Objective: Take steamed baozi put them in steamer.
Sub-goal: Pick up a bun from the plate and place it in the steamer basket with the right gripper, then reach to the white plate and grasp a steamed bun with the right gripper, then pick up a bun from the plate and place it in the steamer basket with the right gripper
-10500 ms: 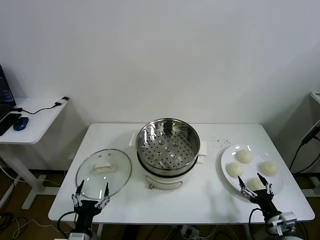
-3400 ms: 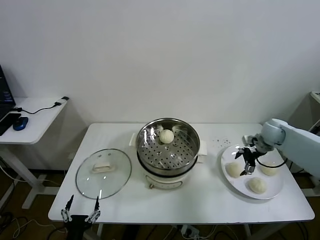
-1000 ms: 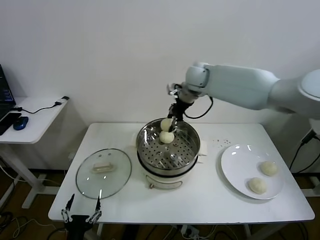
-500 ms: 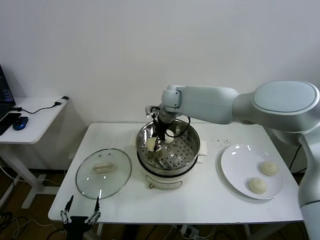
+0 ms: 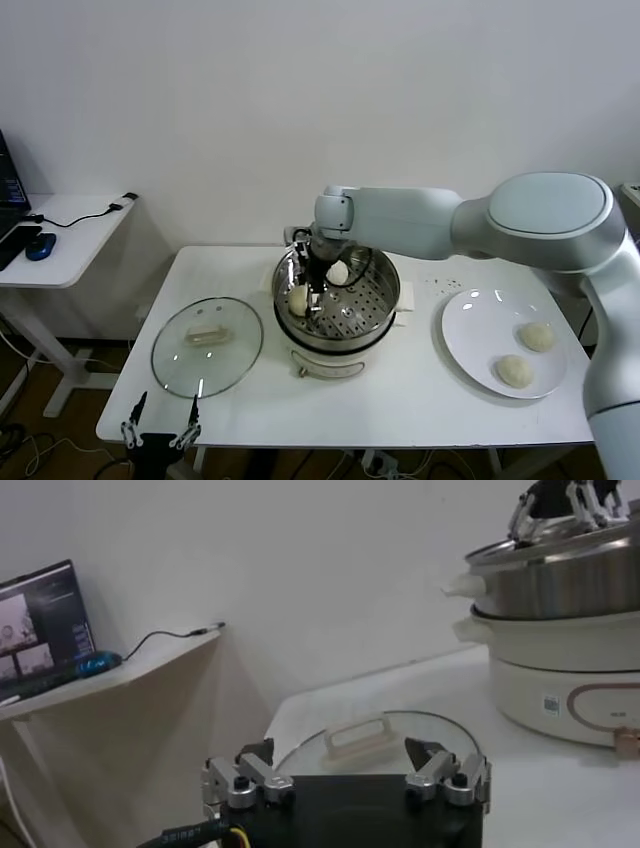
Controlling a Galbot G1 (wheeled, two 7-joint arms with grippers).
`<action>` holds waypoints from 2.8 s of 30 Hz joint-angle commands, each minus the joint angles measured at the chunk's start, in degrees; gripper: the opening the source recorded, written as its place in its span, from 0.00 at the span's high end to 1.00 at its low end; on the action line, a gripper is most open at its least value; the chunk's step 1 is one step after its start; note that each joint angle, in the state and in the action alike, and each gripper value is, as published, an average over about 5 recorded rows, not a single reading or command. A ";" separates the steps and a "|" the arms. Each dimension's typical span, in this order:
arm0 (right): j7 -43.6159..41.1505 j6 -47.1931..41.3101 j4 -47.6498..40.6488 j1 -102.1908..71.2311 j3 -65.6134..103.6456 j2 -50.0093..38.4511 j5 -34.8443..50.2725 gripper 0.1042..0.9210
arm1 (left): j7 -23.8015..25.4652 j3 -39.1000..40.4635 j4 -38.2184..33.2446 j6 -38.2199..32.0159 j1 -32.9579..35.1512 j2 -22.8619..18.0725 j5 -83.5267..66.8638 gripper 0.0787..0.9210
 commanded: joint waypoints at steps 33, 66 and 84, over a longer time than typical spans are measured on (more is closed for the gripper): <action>-12.28 10.98 18.05 -22.56 26.62 -61.20 -45.21 0.12 | -0.03 0.10 -2.21 0.82 0.76 -1.32 1.69 0.12; -13.41 11.73 5.74 -34.53 36.50 -51.17 -50.65 0.19 | -0.12 -0.21 -1.71 2.46 -0.18 -2.12 4.22 0.12; -16.05 18.48 6.70 -21.67 29.55 -50.83 -48.99 0.41 | -0.15 0.16 -1.96 2.47 -0.14 -2.07 4.72 0.12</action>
